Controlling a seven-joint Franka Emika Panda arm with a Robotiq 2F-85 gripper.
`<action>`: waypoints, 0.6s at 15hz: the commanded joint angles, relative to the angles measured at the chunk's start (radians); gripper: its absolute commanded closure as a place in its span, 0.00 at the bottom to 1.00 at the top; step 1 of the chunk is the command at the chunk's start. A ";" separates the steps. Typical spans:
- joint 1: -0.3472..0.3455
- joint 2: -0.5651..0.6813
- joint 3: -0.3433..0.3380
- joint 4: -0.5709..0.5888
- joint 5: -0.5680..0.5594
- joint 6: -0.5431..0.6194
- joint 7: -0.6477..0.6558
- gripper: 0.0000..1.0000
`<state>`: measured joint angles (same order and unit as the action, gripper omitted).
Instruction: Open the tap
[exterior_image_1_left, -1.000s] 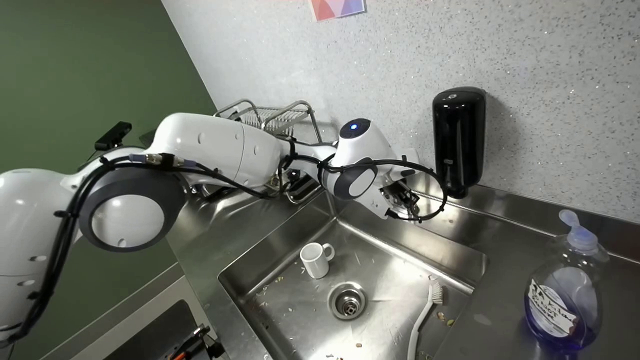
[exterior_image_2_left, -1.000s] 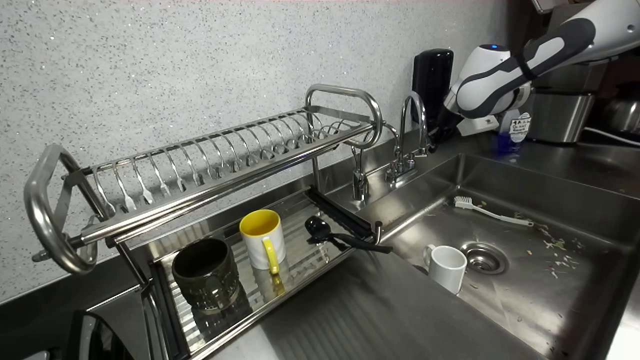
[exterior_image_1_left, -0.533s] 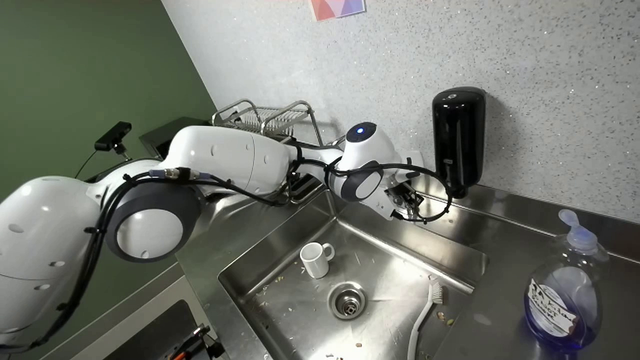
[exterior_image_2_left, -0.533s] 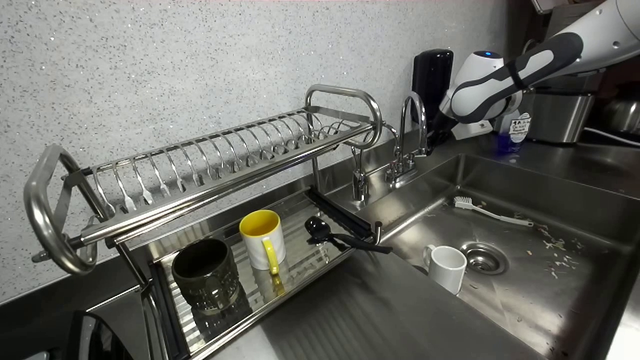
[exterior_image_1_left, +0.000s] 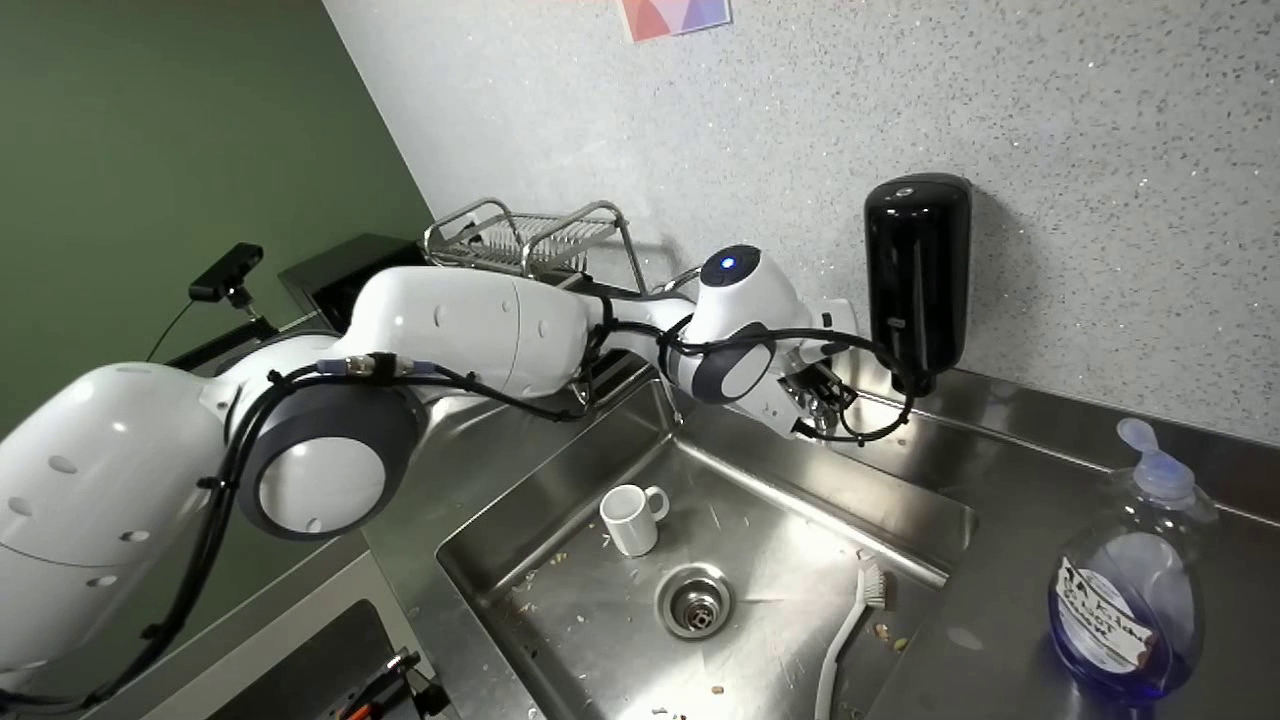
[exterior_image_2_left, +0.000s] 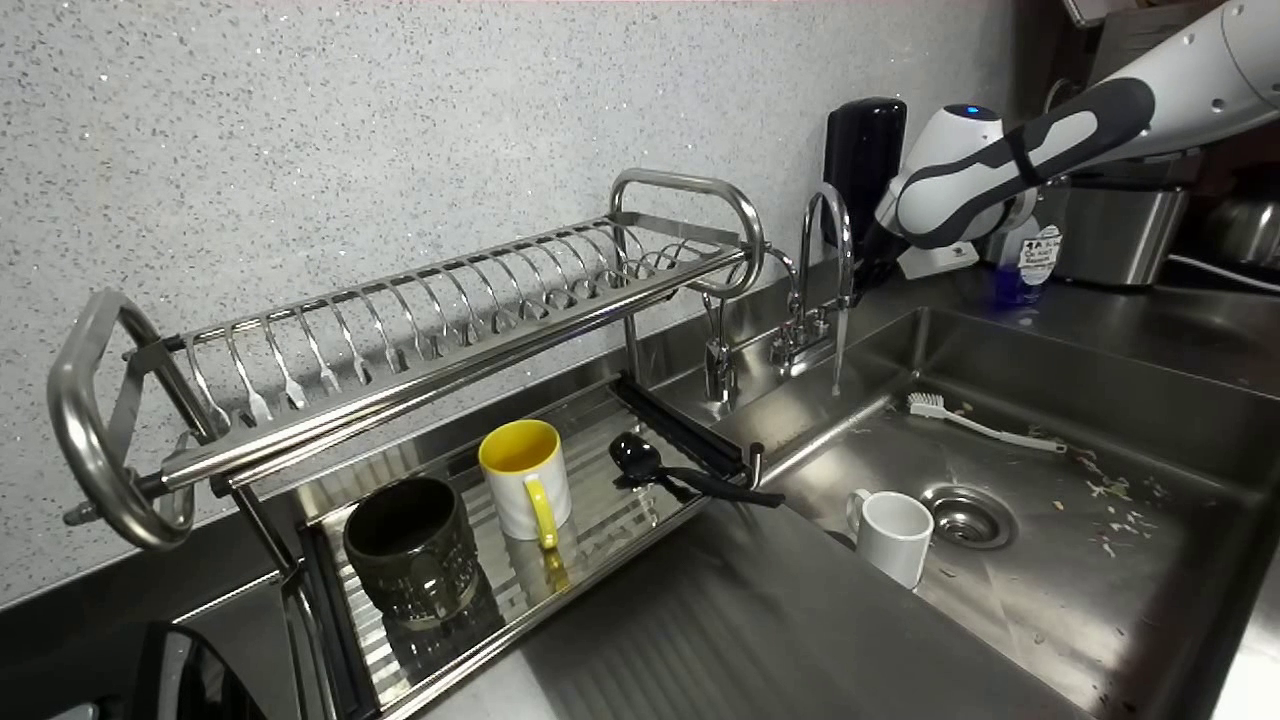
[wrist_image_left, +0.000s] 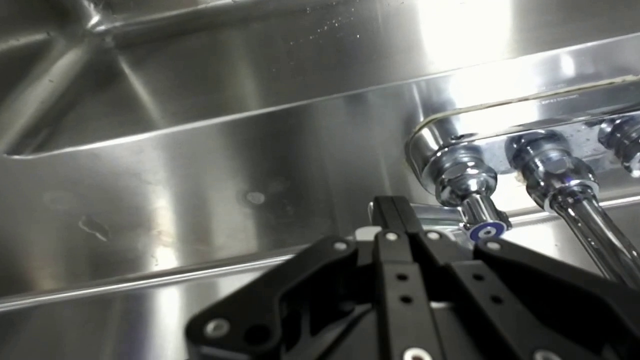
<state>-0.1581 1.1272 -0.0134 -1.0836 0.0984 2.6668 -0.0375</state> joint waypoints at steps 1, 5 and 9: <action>0.001 0.085 0.004 0.131 -0.009 -0.016 0.011 1.00; 0.001 0.075 -0.002 0.130 -0.007 -0.037 0.022 1.00; -0.024 -0.040 0.012 -0.007 0.005 -0.067 0.005 1.00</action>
<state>-0.1637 1.1613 -0.0113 -1.0204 0.0983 2.6437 -0.0375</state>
